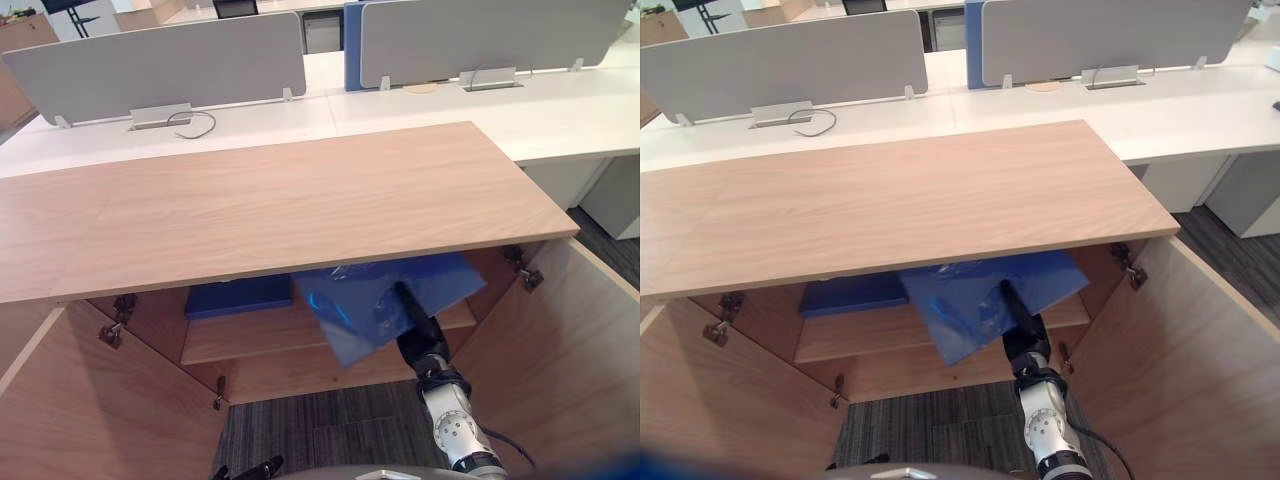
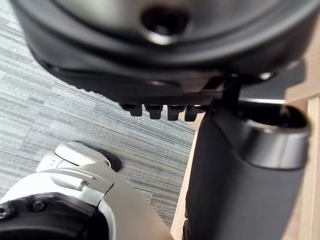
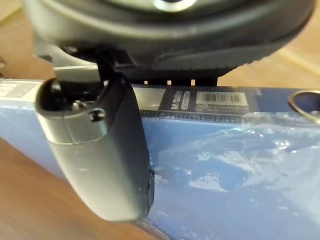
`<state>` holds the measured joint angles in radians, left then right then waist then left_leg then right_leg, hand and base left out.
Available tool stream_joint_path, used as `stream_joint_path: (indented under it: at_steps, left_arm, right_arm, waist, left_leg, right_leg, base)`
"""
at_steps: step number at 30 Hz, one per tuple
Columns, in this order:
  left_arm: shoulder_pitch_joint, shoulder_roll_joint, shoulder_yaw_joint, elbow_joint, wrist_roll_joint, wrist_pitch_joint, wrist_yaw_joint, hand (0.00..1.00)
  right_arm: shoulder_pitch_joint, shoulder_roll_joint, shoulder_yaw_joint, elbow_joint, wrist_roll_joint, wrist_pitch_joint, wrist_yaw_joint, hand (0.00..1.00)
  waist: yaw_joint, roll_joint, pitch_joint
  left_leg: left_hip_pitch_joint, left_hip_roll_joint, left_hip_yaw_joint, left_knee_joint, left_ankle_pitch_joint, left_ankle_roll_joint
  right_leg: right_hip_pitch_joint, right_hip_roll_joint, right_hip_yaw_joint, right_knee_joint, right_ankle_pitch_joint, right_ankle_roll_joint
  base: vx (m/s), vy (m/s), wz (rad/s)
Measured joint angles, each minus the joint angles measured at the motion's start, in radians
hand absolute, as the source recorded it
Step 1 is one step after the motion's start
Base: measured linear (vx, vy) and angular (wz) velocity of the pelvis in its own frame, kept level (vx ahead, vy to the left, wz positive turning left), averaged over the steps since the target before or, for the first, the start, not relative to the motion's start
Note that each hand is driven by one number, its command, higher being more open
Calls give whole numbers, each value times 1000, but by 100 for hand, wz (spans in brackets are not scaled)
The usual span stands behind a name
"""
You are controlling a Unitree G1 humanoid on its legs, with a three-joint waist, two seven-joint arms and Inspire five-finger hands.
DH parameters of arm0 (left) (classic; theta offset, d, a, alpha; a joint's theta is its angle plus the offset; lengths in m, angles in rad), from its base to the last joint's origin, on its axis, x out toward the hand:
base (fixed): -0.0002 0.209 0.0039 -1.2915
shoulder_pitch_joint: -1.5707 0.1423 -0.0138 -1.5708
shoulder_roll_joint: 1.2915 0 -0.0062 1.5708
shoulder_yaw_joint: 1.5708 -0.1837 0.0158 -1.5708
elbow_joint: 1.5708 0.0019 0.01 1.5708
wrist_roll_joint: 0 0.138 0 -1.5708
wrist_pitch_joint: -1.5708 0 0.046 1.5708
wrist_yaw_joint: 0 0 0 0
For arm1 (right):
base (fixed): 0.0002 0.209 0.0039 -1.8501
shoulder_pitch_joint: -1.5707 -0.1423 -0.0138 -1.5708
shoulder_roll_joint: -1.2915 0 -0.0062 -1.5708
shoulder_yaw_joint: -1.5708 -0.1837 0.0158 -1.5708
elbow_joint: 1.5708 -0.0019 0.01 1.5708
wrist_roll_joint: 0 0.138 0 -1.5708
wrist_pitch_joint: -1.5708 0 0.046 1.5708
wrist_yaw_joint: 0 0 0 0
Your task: Walk over to the cabinet, pick up the folder, carry it to the office cabinet, place the folder inside the office cabinet, then close the office cabinet door
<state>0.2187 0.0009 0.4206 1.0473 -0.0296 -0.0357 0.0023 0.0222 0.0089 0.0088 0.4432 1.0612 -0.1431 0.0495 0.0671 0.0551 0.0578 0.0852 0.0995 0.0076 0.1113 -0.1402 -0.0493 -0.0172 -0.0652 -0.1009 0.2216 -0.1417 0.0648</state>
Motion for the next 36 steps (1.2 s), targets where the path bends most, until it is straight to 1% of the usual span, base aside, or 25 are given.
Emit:
stream_joint_path:
  at_steps: [1, 4, 6, 8, 9, 11, 12, 13, 14, 16, 17, 18, 19, 20, 21, 22, 23, 25, 26, 27, 29, 32, 33, 35, 36]
  left_arm:
    - [3, -1, 0, 0, 0, 1, 4, 100]
    - [5, -4, 0, 0, 0, 1, 13, 100]
    - [6, -5, 0, 0, -1, 2, 17, 100]
    - [7, -5, 0, -2, -2, 3, 22, 100]
    - [7, -6, 0, -2, -2, 3, 23, 100]
    - [0, -9, 0, -5, -1, 2, 35, 100]
    - [-11, -9, 0, -12, -1, 2, 40, 100]
    - [-23, -11, -2, -23, -1, 1, 41, 100]
    - [-48, -17, -4, -24, -6, 0, 43, 100]
    - [-76, -18, -8, -23, -42, 3, 43, 100]
    - [-79, -17, -4, -23, -82, 3, 41, 100]
    - [-80, -19, -1, -23, -95, 4, 40, 100]
    - [-85, -22, 6, -23, -120, 6, 39, 100]
    - [-86, -29, 39, -23, -128, 11, 36, 100]
    - [-86, -34, 60, -22, -135, 17, 34, 100]
    - [-86, -45, 108, -17, -158, 29, 30, 100]
    - [-86, -51, 131, -15, -176, 37, 30, 100]
    - [-87, -73, 230, -1, -249, 64, 20, 100]
    - [-88, -81, 253, -1, -267, 69, 18, 100]
    - [-89, -89, 290, 1, -295, 72, 15, 100]
    - [-90, -95, 302, 4, -316, 91, 14, 100]
    - [-91, -95, 307, 3, -323, 94, 14, 100]
    - [-90, -95, 317, 1, -323, 94, 16, 100]
    - [-90, -94, 340, -4, -323, 94, 20, 100]
    - [-90, -93, 346, -4, -323, 94, 21, 100]
  right_arm:
    - [0, 5, -22, 0, 45, -17, 0, 0]
    - [-1, 30, -80, 0, 103, -56, -5, 0]
    - [-6, 39, -110, 6, 127, -71, -21, 0]
    - [-27, 61, -146, 14, 161, -81, -42, 0]
    - [-36, 65, -157, 16, 170, -87, -49, 0]
    - [-83, 66, -188, 28, 219, -112, -65, 0]
    - [-129, 65, -204, 30, 245, -137, -79, 0]
    - [-177, 63, -224, 34, 245, -151, -88, 0]
    - [-251, 58, -243, 42, 244, -175, -106, 0]
    - [-372, 59, -281, 67, 242, -192, -148, 0]
    - [-450, 63, -304, 91, 242, -191, -171, 0]
    - [-483, 63, -310, 100, 244, -193, -179, 0]
    - [-532, 64, -323, 108, 244, -192, -191, 0]
    - [-574, 65, -339, 129, 244, -185, -198, 0]
    - [-596, 64, -344, 146, 244, -184, -207, 0]
    - [-634, 64, -352, 174, 244, -180, -224, 0]
    - [-651, 64, -362, 186, 243, -173, -232, 0]
    - [-713, 68, -408, 230, 237, -143, -280, 0]
    - [-725, 67, -422, 236, 234, -135, -294, 0]
    - [-748, 64, -448, 256, 234, -123, -315, 100]
    - [-781, 62, -496, 285, 234, -106, -356, 100]
    - [-793, 64, -502, 298, 234, -106, -381, 100]
    - [-798, 67, -503, 299, 234, -106, -383, 100]
    - [-821, 68, -519, 308, 226, -96, -383, 100]
    - [-833, 67, -525, 315, 223, -94, -383, 100]
  waist:
    - [2, 0, -5]
    - [5, 4, -11]
    - [8, 5, -12]
    - [9, 4, -11]
    - [9, 5, -10]
    - [12, 13, -4]
    - [13, 17, 22]
    - [13, 21, 52]
    - [13, 34, 81]
    - [15, 44, 96]
    - [17, 47, 116]
    - [18, 51, 128]
    - [24, 51, 143]
    - [32, 51, 146]
    - [36, 50, 147]
    - [38, 47, 149]
    - [38, 46, 149]
    - [49, 34, 157]
    - [53, 30, 157]
    - [64, 20, 158]
    - [73, 13, 158]
    - [78, 7, 156]
    - [82, -4, 147]
    - [89, -26, 128]
    - [89, -31, 124]
  left_leg:
    - [6, -1, -2, -7, 2, -3]
    - [14, -6, -20, -21, 5, -7]
    - [14, -11, -29, -23, 6, -10]
    - [-2, -23, -49, -24, 18, -21]
    - [-4, -28, -52, -19, 20, -19]
    - [-43, -42, -63, 27, 19, -18]
    - [-74, -59, -72, 74, 18, -16]
    - [-106, -72, -71, 128, 7, -11]
    - [-185, -88, -70, 241, -27, 14]
    - [-325, -105, -56, 415, -100, 25]
    - [-384, -113, -38, 511, -160, 41]
    - [-410, -119, -31, 557, -195, 51]
    - [-473, -128, -16, 665, -243, 54]
    - [-531, -134, 3, 760, -288, 54]
    - [-560, -137, 14, 805, -310, 51]
    - [-609, -141, 36, 876, -342, 57]
    - [-632, -143, 46, 907, -356, 57]
    - [-708, -148, 99, 1008, -393, 65]
    - [-727, -148, 112, 1030, -404, 68]
    - [-759, -150, 136, 1070, -420, 67]
    - [-796, -158, 154, 1119, -437, 60]
    - [-799, -161, 158, 1118, -440, 60]
    - [-799, -161, 160, 1114, -440, 59]
    - [-797, -161, 160, 1108, -441, 59]
    - [-796, -161, 160, 1106, -441, 59]
  right_leg:
    - [13, -2, -7, -12, 0, 1]
    - [45, -7, -28, -51, 9, 9]
    - [57, -11, -36, -68, 13, 10]
    - [56, -25, -56, -68, 13, 10]
    - [54, -31, -62, -65, 13, 10]
    - [27, -50, -78, -22, 6, 14]
    - [-3, -73, -88, 39, -11, 20]
    - [-37, -93, -88, 106, -30, 19]
    - [-110, -115, -84, 216, -63, 16]
    - [-254, -147, -55, 393, -128, 14]
    - [-315, -163, -29, 486, -189, 23]
    - [-345, -171, -16, 534, -223, 25]
    - [-417, -188, 17, 646, -267, 33]
    - [-486, -199, 51, 739, -306, 43]
    - [-520, -203, 70, 784, -323, 50]
    - [-582, -210, 104, 857, -347, 58]
    - [-613, -212, 123, 886, -356, 61]
    - [-722, -212, 199, 990, -379, 72]
    - [-750, -211, 218, 1014, -384, 78]
    - [-800, -210, 254, 1057, -394, 90]
    - [-852, -210, 291, 1108, -409, 100]
    - [-861, -211, 299, 1114, -411, 100]
    - [-866, -211, 301, 1116, -415, 93]
    - [-871, -211, 302, 1121, -419, 91]
    - [-871, -211, 301, 1121, -421, 88]
  base:
    - [56, 15, 16]
    - [54, 33, 20]
    - [29, 28, 19]
    - [-3, 25, 25]
    - [-44, 35, 32]
    - [-72, 51, 30]
    - [-100, 56, 29]
    - [-230, 95, 33]
    - [-248, 79, 24]
    - [-281, 54, 7]
    - [-278, 35, -9]
    - [-336, 53, -12]
    - [-266, 57, -16]
    - [-247, 53, -20]
    - [-187, 48, -27]
    - [-123, 45, -24]
    - [-130, 74, -33]
    - [-96, 104, -36]
    - [-51, 132, -35]
    - [-14, 95, -25]
    - [21, 66, -15]
    - [40, 11, -3]
    - [60, -32, -3]
    - [80, -63, -1]
    - [82, -78, 1]
